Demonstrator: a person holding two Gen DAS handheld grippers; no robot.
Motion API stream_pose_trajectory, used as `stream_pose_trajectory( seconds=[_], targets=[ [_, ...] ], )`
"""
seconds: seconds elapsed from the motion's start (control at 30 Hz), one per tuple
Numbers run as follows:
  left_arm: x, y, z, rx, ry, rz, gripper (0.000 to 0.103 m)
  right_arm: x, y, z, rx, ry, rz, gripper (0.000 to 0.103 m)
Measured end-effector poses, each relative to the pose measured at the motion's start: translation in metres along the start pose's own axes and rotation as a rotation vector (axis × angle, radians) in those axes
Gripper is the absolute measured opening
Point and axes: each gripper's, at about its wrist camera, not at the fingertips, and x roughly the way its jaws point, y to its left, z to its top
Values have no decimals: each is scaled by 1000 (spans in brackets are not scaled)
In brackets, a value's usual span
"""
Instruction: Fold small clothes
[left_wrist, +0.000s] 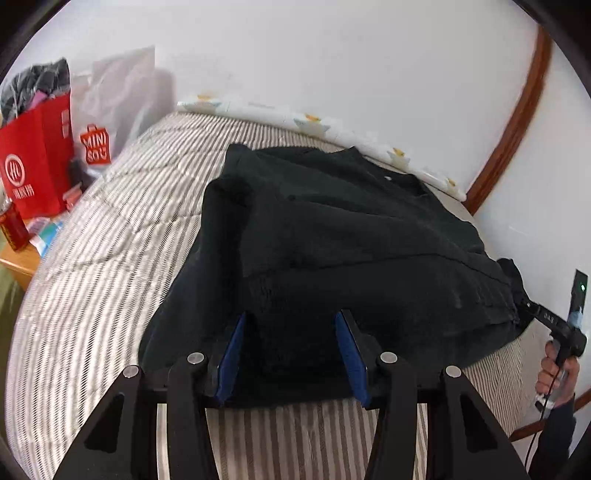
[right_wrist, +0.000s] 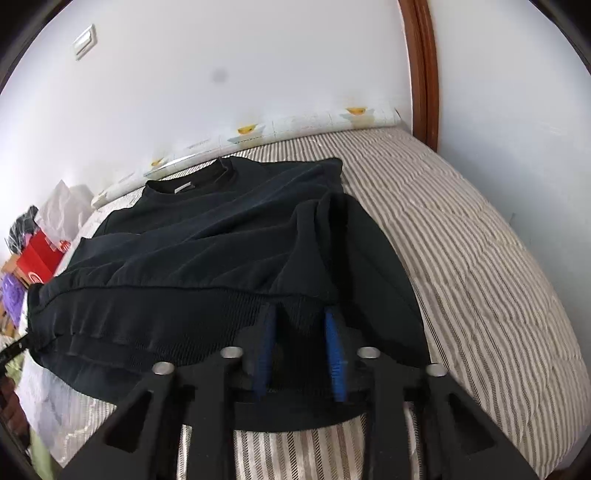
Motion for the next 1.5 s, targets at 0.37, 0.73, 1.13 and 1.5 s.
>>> stream_pose_trajectory(
  seconds=[0.37,0.73,1.13,1.5],
  targets=[
    [-6,-3,46,-1,-92,-43,6,-9,6,57,55,-125,89,5],
    [28,-12,93,12,-94,26,6,32,6,104,97,-127,106,5],
    [60,-5,96,-14,-16,48,11,80,-4,104,98,-10,62,12],
    [14,-11,57,56,-9,-20,38,8,38,80,-81,-35,97,30]
  ],
)
